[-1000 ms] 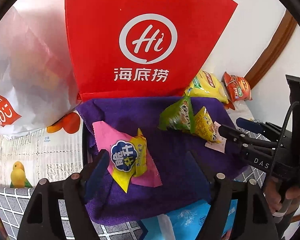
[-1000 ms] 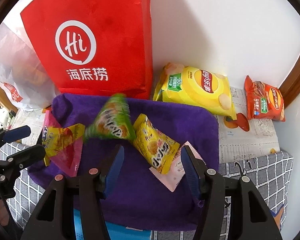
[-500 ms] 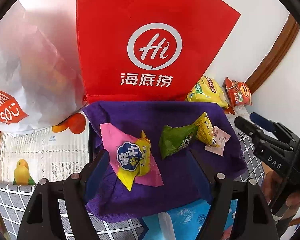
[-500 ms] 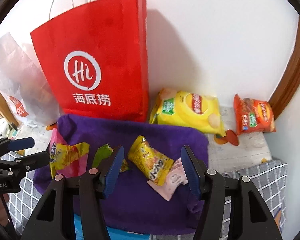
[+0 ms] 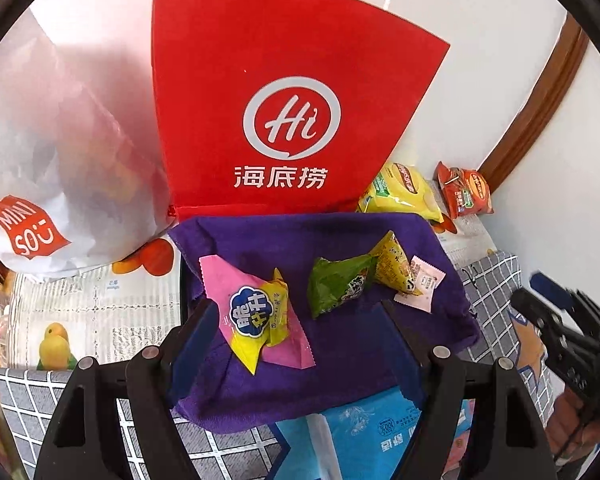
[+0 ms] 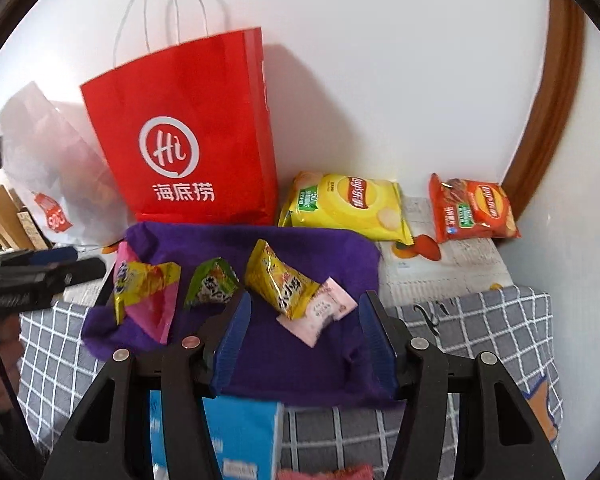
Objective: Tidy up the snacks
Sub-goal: 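Pull both tools back from the towel toward the snack pile, then grasp the pink silver-banded bag with the right tool while the left tool grasps the red packet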
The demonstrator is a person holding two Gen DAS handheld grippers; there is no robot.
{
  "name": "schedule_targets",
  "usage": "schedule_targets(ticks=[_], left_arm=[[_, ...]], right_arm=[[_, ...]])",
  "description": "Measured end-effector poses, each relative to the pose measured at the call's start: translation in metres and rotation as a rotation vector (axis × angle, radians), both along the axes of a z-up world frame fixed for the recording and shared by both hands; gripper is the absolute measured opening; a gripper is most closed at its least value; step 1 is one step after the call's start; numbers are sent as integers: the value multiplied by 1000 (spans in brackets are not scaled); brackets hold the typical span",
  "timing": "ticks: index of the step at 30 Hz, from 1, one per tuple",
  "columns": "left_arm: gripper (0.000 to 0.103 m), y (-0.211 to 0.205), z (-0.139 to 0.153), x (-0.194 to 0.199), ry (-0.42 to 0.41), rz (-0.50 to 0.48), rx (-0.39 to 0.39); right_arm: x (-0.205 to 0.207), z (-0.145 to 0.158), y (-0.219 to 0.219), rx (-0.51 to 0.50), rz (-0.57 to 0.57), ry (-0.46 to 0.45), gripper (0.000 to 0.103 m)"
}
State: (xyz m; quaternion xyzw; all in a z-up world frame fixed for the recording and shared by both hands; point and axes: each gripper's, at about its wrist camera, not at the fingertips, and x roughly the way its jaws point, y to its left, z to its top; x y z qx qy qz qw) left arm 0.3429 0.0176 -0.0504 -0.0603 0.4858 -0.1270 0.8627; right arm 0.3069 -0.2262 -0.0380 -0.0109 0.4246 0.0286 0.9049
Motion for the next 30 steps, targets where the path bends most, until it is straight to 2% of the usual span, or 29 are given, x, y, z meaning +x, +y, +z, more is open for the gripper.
schedule_targets(ticks=[8,13,20,23,26,30], left_arm=[[77,4,14,-8,-24,16,12],[77,2,23,-16,-38,15,16],[77,-17,37,-33,-53,-48,-1],[77,-29,44,-46,-60,-73,23],[77,-33,51,-62,-79,-79,48],[77,-28,55,-85,-93,-81,84]], right_arm=[[-45,4,-21,-4,-29,10,56],[-67,-18,-33,7,-42,62,56],[-96,-49,-41,54,-21,127,57],[-106,-62,-38,83,14,161,67],[-111,-77,-30,66,49,172,70],[-109,-97,-29,-6,15,182,72]])
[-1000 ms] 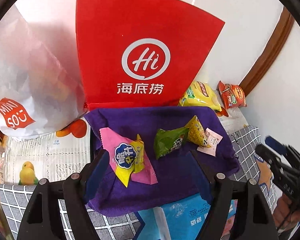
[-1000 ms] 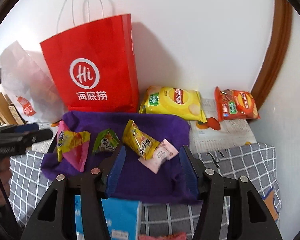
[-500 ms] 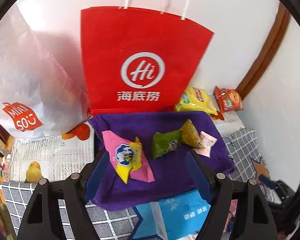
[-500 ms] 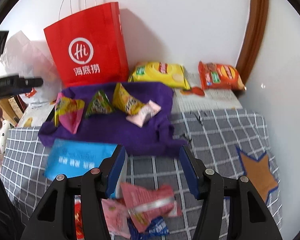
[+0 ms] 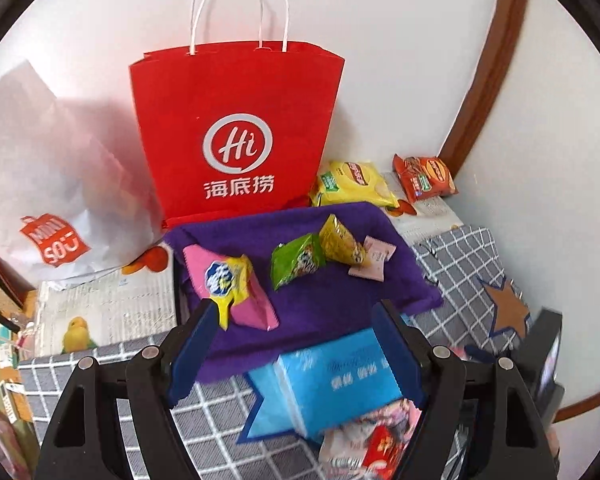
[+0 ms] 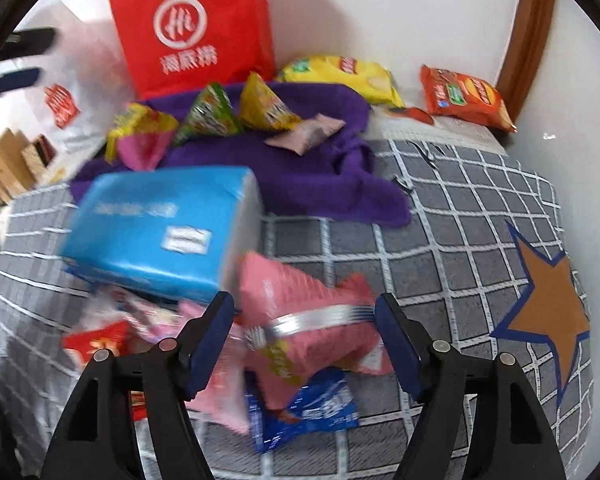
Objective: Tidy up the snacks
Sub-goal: 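Grasp the pink silver-banded bag with the right tool while the left tool grasps the red packet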
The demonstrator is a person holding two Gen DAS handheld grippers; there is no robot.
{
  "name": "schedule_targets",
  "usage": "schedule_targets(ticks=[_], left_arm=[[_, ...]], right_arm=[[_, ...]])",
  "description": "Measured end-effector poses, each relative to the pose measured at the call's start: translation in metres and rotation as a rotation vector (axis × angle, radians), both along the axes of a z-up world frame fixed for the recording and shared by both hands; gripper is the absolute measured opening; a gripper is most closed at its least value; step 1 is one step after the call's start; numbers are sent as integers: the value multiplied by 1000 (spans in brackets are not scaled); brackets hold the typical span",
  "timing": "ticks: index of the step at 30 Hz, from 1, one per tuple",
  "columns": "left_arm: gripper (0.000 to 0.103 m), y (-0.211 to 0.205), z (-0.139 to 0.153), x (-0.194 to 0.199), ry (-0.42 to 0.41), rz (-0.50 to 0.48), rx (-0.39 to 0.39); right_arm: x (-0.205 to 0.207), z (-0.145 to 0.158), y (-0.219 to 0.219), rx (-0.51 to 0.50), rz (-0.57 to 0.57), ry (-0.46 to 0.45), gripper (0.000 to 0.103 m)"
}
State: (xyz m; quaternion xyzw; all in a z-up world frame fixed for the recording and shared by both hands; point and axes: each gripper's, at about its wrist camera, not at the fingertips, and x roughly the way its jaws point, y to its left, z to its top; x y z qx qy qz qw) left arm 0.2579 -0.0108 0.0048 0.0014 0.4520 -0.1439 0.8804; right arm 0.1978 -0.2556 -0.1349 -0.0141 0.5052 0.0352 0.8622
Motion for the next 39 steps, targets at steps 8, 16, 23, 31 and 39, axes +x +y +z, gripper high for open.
schedule_targets(ticks=[8,16,23,31,39], left_arm=[[77,9,-16,-44,22,37,52],[77,-13,-62,-82,135,46,38],[77,-53,-97,-113,214,2,2],[76,-81,-127,-118,252,46,22],[72,-94,-145,-110,247,103,81]], right_arm=[[8,-19,-13,7,-5,14,59],[-20,9,-35,52,-14,-75,56],[-50,33,-56,79,-33,-139,56],[-79,41,-66,92,8,-167,56],[-92,35,-75,108,24,-162,56]])
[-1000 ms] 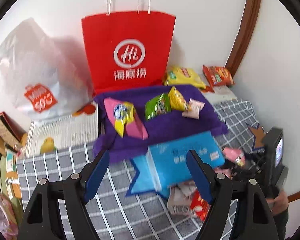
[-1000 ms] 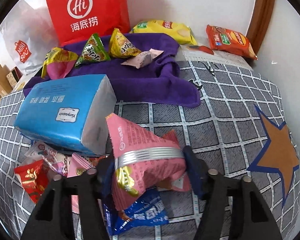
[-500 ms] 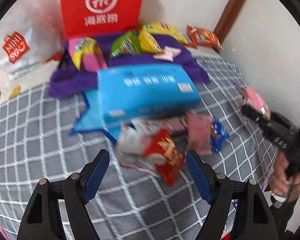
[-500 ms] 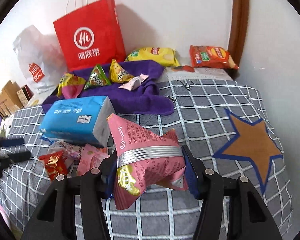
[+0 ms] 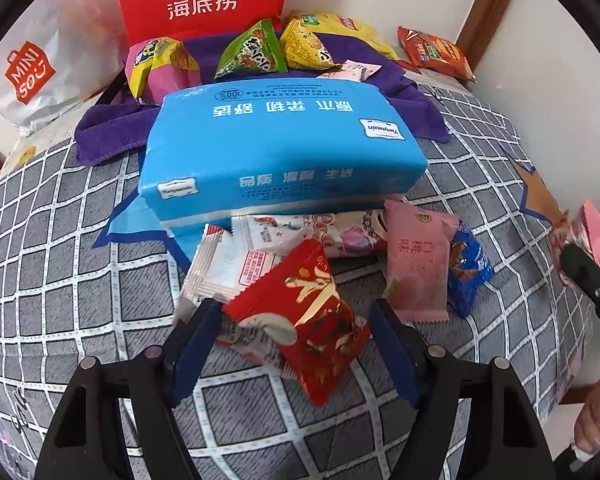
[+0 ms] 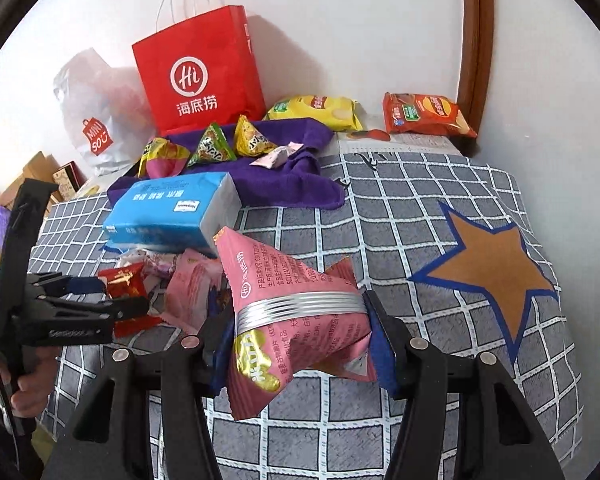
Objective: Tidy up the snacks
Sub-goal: 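Grasp the pink silver-banded bag with the right tool while the left tool grasps the red packet, then lift and carry the pink bag and red packet over the purple towel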
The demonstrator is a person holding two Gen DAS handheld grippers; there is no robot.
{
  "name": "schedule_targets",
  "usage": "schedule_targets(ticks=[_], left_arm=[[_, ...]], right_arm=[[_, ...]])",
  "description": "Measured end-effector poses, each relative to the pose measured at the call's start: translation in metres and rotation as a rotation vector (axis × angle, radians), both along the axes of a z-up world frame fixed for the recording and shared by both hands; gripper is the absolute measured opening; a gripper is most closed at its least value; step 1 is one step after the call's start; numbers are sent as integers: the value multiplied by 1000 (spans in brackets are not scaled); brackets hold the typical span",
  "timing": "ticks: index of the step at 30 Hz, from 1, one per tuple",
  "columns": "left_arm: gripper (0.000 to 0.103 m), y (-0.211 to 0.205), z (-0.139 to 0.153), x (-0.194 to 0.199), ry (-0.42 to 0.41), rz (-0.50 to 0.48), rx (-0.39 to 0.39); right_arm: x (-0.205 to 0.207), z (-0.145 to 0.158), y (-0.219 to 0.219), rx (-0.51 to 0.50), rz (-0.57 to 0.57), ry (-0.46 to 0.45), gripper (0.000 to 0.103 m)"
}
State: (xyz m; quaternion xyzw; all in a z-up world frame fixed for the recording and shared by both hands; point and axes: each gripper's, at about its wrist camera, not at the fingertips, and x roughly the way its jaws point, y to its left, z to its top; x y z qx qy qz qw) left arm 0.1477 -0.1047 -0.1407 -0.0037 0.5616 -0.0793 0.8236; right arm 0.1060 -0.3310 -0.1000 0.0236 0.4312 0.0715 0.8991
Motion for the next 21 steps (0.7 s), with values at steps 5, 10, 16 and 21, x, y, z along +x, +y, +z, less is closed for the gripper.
schedule_targets(ticks=[5,10,16,21], left_arm=[[50,-5,1,0,-14,-5,32],[31,-2,11,-4,-14,-27,11],[30,12,23,-8,-30,-13,-28],[30,26,33,-12,-44,5,-55]], right_arm=[[0,-2,-4,8,10,1,56],[3,-6,-6,18,16,8,56],[4,-7,-3,31,25,5,56],[2,-2,1,30,21,-2,56]])
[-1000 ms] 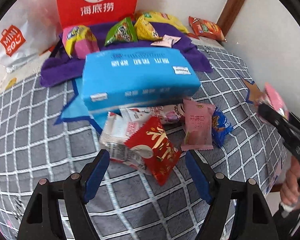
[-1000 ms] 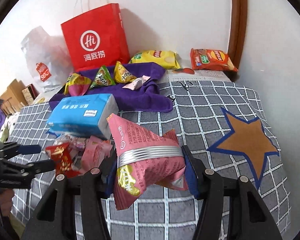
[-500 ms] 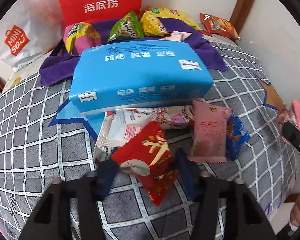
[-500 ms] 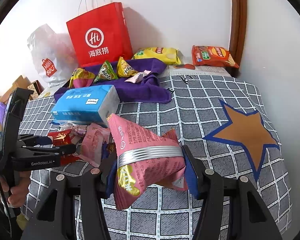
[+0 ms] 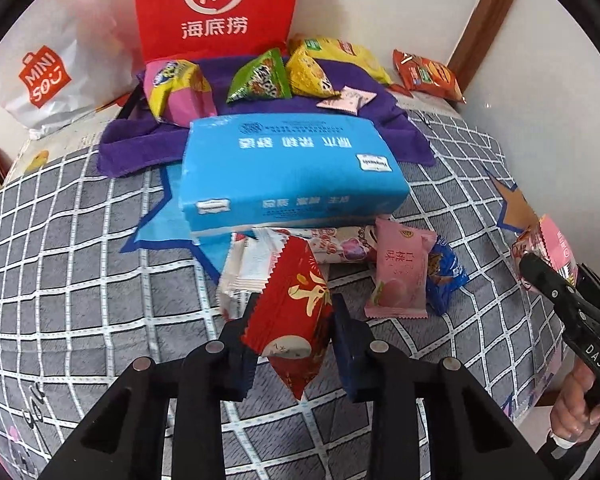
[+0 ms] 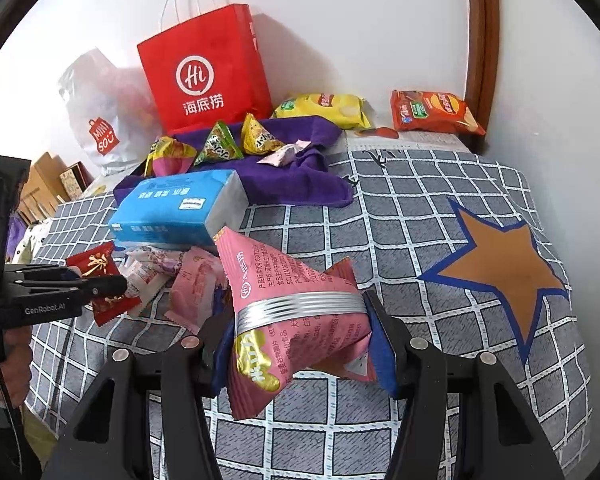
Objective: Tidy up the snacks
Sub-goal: 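Lift and carry the pink bag and red packet over the purple towel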
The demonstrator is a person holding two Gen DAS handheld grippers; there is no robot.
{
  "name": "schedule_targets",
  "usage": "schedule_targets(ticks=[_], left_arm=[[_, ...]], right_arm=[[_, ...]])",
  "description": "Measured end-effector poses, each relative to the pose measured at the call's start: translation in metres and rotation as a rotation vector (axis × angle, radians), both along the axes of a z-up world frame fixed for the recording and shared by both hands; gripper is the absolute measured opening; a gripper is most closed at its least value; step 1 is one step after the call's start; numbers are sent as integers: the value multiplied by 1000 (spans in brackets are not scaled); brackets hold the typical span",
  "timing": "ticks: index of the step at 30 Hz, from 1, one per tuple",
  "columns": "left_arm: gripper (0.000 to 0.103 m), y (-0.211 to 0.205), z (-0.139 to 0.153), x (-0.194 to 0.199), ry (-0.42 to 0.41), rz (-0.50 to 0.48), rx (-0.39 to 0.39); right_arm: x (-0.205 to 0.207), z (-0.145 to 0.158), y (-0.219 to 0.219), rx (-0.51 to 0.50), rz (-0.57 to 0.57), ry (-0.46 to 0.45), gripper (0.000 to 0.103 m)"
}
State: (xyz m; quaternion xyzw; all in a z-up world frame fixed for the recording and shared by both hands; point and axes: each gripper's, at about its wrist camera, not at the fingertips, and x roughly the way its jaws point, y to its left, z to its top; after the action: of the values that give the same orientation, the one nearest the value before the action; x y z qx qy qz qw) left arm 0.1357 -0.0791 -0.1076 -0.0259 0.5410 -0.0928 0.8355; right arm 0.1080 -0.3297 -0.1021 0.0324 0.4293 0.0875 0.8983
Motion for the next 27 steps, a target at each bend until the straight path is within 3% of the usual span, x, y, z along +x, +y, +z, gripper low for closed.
schedule_targets(ticks=[27], left_arm=[[31,62,79,5,-159,-19,-18]], right_arm=[[23,74,81,-4,9,-121,56]])
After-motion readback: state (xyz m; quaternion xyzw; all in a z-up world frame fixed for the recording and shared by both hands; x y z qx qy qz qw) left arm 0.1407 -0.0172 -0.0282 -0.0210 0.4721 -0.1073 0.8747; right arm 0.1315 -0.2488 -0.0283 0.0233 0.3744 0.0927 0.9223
